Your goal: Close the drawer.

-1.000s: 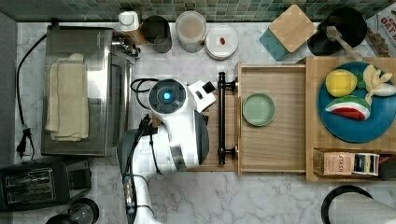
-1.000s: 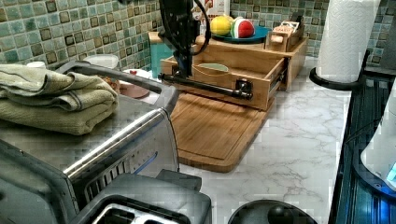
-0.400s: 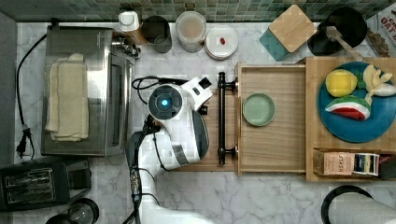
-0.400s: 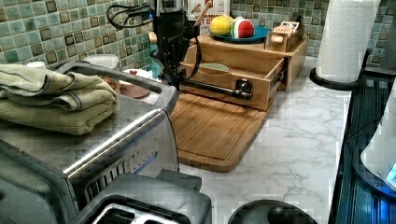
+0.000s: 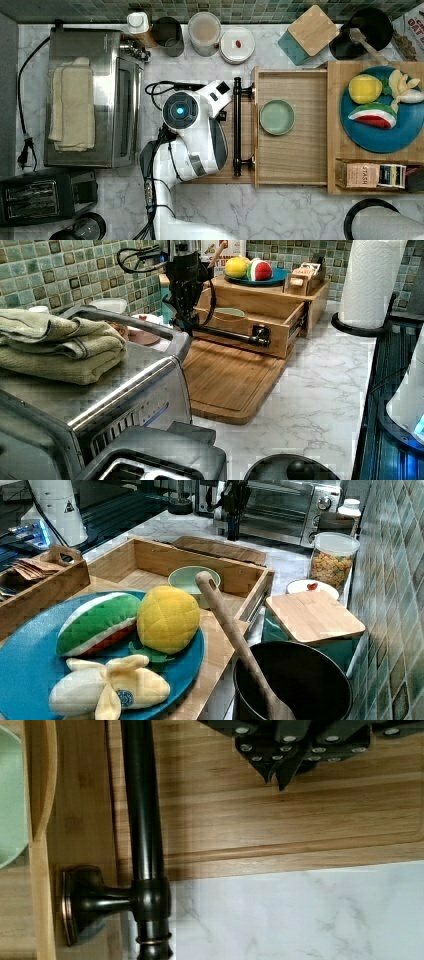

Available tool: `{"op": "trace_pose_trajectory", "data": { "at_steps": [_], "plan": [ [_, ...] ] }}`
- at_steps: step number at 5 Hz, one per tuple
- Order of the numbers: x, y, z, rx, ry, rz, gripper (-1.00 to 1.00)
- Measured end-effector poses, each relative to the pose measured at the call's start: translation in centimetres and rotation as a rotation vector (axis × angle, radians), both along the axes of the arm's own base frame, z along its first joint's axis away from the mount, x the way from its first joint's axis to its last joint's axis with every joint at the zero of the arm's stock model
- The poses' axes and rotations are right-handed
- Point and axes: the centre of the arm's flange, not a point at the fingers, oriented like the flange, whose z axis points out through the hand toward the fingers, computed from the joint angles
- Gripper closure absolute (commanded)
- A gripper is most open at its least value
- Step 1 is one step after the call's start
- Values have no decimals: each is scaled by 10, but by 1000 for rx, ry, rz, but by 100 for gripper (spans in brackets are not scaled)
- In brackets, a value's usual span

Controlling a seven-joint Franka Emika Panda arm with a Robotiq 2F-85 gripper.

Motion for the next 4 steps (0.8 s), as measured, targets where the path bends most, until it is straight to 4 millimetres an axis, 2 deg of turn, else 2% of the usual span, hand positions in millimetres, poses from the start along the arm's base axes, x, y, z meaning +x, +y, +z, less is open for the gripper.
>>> {"op": "trace_pose_trajectory", "data": {
  "at_steps": [2, 4],
  "plan": [
    [-1, -22, -24, 4, 32, -2, 100],
    [-13, -49, -42, 5, 68, -24, 100]
  ]
}}
